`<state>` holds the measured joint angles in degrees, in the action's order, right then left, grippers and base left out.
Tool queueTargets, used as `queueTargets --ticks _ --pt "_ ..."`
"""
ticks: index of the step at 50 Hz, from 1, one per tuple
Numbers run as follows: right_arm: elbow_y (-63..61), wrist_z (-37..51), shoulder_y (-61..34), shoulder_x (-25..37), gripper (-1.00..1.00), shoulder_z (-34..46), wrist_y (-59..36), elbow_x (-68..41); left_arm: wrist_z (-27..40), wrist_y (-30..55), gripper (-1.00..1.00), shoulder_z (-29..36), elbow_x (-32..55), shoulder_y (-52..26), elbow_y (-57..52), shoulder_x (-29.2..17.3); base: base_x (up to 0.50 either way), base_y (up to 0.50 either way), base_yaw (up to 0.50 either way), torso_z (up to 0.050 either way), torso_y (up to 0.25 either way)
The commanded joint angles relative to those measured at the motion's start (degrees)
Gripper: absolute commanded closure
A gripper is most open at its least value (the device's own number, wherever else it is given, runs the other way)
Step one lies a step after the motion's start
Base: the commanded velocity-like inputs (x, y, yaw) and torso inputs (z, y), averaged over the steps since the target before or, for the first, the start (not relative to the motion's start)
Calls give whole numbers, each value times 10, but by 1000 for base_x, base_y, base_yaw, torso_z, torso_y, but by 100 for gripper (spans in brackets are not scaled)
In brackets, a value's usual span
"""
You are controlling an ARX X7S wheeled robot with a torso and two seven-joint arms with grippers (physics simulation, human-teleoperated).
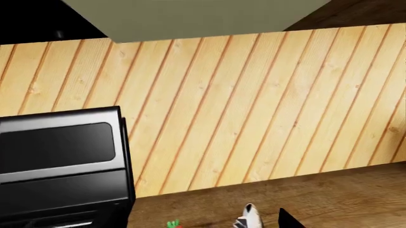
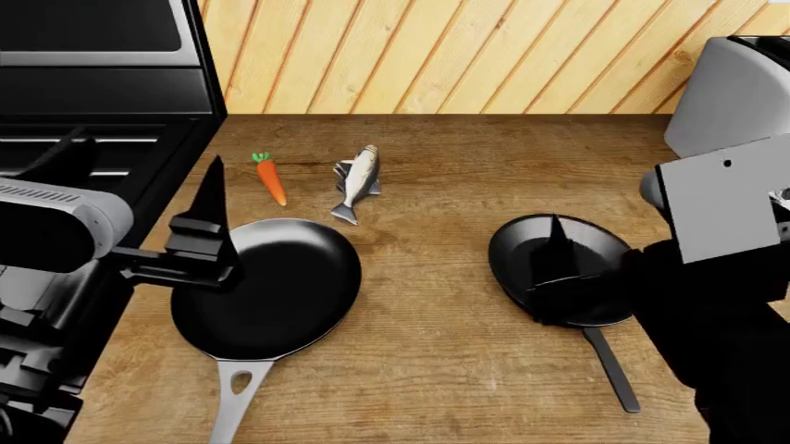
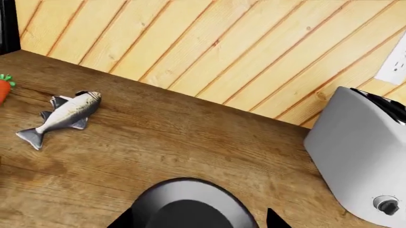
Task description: Place both pans onto different burners. Then place the carrot and the fish on different pans.
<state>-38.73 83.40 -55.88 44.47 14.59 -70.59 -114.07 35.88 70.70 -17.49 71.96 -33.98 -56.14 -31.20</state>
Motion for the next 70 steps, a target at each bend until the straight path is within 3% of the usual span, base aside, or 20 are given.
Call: queueTargets --ticks 1,10,14,32,70 --pt "17 65 -75 93 -100 212 148 -83 -14 -19 -100 6 -11 13 8 1 0 0 0 0 0" --pt "-40 65 -197 176 -100 401 293 -103 -18 -27 -100 3 -10 15 19 -6 0 0 0 0 0" --pt "-60 62 -220 199 -100 447 328 -106 -14 -28 -100 3 -4 13 19 -7 0 0 0 0 0" --pt "-58 -4 -162 231 -100 462 369 -63 6 -31 -100 11 10 9 13 -14 0 0 0 0 0" --pt "-18 -76 -116 219 -100 477 391 -19 42 -37 -100 23 43 -5 12 -36 0 0 0 0 0"
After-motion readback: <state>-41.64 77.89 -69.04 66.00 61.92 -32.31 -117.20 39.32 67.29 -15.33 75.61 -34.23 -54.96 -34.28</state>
